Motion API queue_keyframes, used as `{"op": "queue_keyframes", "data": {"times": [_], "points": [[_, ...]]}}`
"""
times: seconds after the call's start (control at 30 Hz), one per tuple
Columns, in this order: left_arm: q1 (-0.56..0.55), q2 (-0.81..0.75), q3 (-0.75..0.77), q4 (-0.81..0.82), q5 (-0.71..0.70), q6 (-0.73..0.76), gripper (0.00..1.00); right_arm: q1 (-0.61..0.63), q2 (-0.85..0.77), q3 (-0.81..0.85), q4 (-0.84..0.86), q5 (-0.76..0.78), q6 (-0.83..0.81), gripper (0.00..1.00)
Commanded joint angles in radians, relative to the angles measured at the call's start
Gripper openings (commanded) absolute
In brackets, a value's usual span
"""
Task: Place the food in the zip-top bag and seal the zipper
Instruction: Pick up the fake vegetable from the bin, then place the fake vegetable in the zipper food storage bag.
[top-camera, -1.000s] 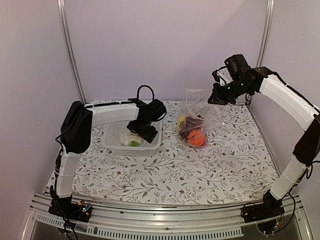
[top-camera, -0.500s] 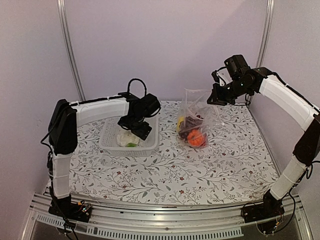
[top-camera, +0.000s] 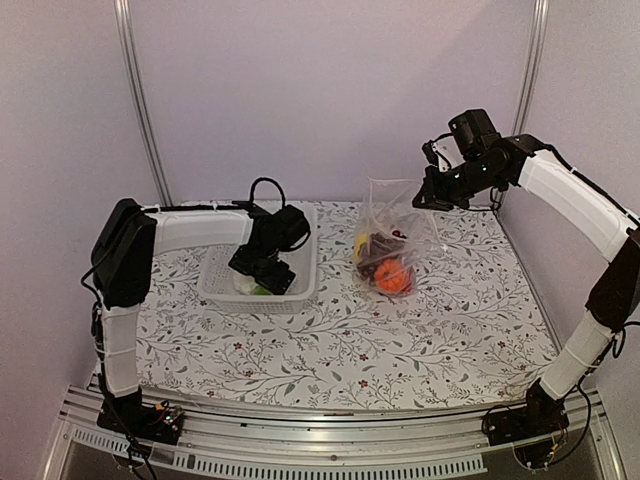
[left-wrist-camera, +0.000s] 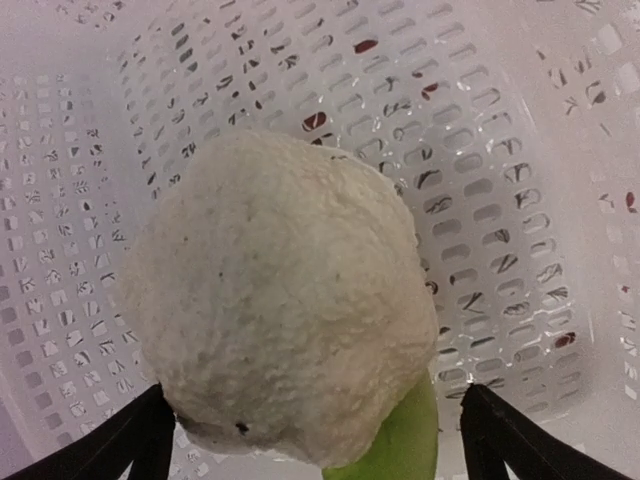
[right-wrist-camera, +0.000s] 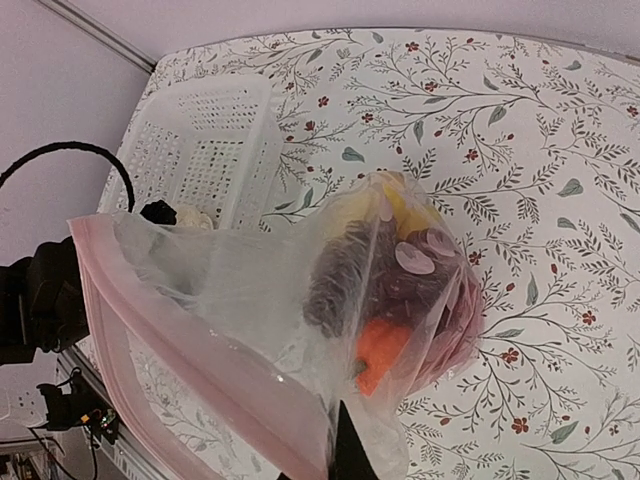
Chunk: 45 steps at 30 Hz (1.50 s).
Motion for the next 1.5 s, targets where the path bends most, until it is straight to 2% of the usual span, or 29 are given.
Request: {"op": "queue_keyframes", "data": {"times": [0.0,0.13,0.27,0.5,0.9,1.0,1.23,1.47], "points": [[0.022,0.05,-0.034,0.108,-0.032,0.024,1.0,-0.008,-0.019,-0.003,0.013,-0.013,0.012,0.0],[0.034,0.08,-0.061,0.188,-0.072,0.039,0.98,-0.008,-0.025,-0.005,0.014,-0.011,0.018,0.0],[0.053,0.072,-0.039,0.197,-0.09,0.019,0.83,-0.008,-0.028,-0.006,0.01,-0.01,0.025,0.0],[0.087,-0.07,-0.028,0.208,0.003,0.029,0.59,-0.008,-0.052,-0.03,0.017,0.007,0.037,0.0],[0.092,-0.25,0.118,0.169,0.133,-0.018,0.5,-0.007,-0.067,-0.034,0.018,0.02,0.034,0.0],[0.088,-0.288,0.161,0.231,0.25,-0.027,0.49,-0.004,-0.066,-0.029,0.019,0.015,0.037,0.0],[0.035,-0.409,0.097,0.639,0.656,-0.044,0.47,0.017,-0.045,-0.006,0.019,0.009,0.042,0.0],[-0.02,-0.379,0.102,0.88,0.878,-0.12,0.46,0.028,-0.011,0.034,0.03,-0.014,0.058,0.0]]}}
